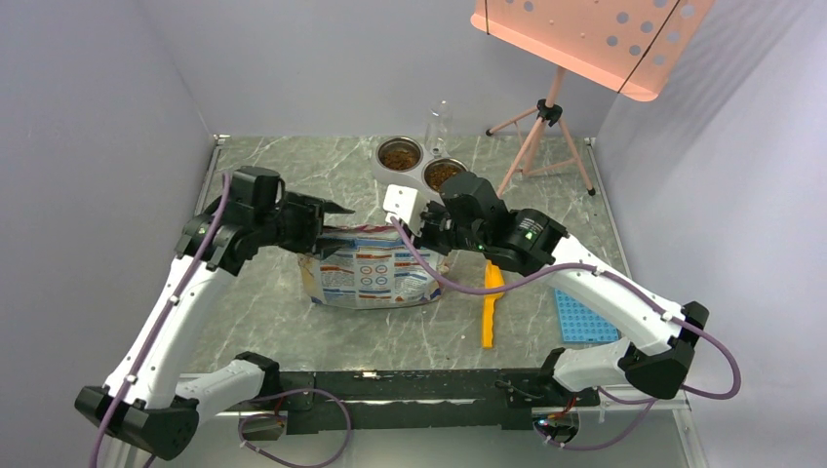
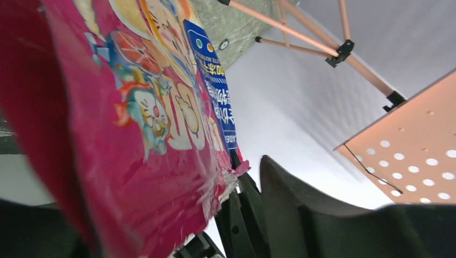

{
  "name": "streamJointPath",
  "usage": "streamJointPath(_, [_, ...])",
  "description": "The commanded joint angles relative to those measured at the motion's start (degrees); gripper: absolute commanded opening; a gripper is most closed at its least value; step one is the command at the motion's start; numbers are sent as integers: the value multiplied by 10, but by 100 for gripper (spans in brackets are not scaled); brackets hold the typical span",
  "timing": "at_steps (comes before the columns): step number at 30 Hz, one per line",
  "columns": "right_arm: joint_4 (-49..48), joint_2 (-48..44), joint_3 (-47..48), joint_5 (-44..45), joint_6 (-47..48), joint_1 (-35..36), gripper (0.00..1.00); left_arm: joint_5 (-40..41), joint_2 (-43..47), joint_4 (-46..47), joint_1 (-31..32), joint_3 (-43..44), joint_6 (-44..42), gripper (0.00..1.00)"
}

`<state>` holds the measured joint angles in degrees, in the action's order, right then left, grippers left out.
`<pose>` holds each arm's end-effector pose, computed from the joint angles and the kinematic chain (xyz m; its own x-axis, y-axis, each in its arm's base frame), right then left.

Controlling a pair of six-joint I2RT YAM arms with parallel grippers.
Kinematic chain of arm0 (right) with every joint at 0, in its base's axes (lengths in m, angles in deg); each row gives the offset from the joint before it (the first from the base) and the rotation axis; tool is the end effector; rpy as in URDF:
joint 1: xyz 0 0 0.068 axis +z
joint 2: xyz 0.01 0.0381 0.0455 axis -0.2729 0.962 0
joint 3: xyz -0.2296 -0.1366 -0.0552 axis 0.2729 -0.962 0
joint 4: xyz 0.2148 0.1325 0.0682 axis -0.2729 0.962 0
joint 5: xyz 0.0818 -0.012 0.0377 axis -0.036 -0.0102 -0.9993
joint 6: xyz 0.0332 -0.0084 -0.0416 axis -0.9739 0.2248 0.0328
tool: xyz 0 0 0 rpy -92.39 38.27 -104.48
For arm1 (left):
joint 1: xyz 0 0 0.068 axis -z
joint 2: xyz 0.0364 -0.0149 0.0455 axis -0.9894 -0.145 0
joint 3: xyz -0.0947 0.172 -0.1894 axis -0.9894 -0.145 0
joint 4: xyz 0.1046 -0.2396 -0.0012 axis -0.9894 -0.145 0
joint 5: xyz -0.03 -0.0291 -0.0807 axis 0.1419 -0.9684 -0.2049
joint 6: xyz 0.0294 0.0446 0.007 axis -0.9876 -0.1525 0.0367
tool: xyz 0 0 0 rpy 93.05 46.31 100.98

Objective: Serve the pet food

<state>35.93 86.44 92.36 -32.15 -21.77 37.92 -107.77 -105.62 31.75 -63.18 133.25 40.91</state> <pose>0.1614 0.2240 0.4024 0.1278 -0.6418 -0.7561 -0.8824 0.2745 -0.3821 0.1768 -0.0719 0.3850 -0.4286 -0.8356 0.3436 -0.7168 0.0829 -0.6924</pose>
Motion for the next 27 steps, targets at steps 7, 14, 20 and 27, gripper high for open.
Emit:
streamJointPath(7, [5, -30, -8, 53, -5, -1, 20, 82, 2, 44, 30, -16, 34, 22])
streamJointPath(14, [29, -55, -8, -25, -3, -99, 61, 81, 13, 27, 20, -19, 33, 0])
streamJointPath(20, [61, -49, -1, -92, 31, -115, 78, 72, 16, 31, 20, -15, 37, 0])
streamJointPath(27, [29, 20, 66, -134, 3, -101, 77, 60, 2, 23, 20, -2, 28, 0])
